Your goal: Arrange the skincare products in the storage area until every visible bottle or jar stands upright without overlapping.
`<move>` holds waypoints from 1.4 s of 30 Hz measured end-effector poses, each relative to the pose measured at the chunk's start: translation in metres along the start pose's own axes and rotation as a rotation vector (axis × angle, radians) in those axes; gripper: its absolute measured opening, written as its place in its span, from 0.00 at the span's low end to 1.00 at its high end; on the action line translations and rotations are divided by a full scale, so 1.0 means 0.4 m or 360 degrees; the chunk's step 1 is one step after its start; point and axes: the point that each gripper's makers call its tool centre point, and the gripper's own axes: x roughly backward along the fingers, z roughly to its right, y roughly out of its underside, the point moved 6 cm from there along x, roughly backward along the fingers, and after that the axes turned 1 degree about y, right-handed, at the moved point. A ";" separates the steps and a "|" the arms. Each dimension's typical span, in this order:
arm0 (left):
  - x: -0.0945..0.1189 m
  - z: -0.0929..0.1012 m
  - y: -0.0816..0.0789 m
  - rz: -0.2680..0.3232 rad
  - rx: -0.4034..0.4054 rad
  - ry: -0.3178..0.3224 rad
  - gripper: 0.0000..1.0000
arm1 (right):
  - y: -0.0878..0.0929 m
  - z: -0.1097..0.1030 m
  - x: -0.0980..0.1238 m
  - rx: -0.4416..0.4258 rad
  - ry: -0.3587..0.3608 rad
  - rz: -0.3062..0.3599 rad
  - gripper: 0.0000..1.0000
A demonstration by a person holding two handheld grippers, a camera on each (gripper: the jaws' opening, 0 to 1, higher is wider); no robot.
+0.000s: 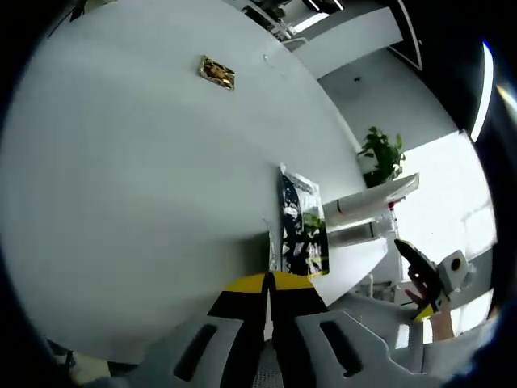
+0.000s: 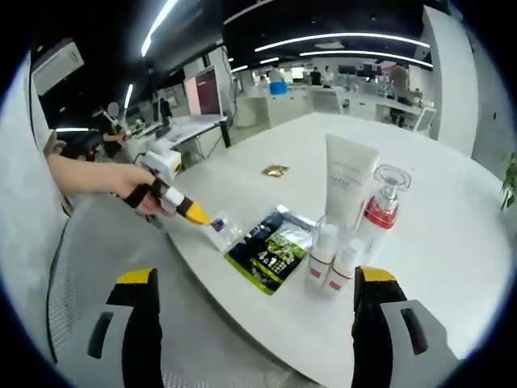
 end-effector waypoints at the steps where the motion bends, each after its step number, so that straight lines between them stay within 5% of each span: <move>1: 0.000 -0.001 0.000 0.0001 0.0001 -0.0003 0.00 | 0.000 0.002 0.000 -0.0001 0.0007 0.0006 0.99; 8: -0.003 -0.016 0.002 0.0016 0.0019 -0.0073 0.00 | 0.001 0.011 0.004 -0.0032 0.0035 0.0025 0.98; 23: -0.006 -0.023 0.006 -0.0066 -0.0299 -0.0227 0.00 | 0.004 0.007 0.002 -0.0021 0.0033 0.0008 0.98; 28: -0.002 -0.037 -0.003 -0.0075 -0.0371 -0.0293 0.08 | 0.004 0.003 0.001 -0.0022 0.0027 -0.0002 0.98; 33: -0.007 -0.027 -0.042 -0.0056 -0.0851 -0.0429 0.15 | 0.003 0.003 0.001 -0.0020 0.0025 0.0001 0.98; 42: -0.062 0.018 -0.041 -0.0080 -0.1104 -0.0488 0.27 | 0.002 0.001 0.002 -0.0014 0.0033 0.0004 0.98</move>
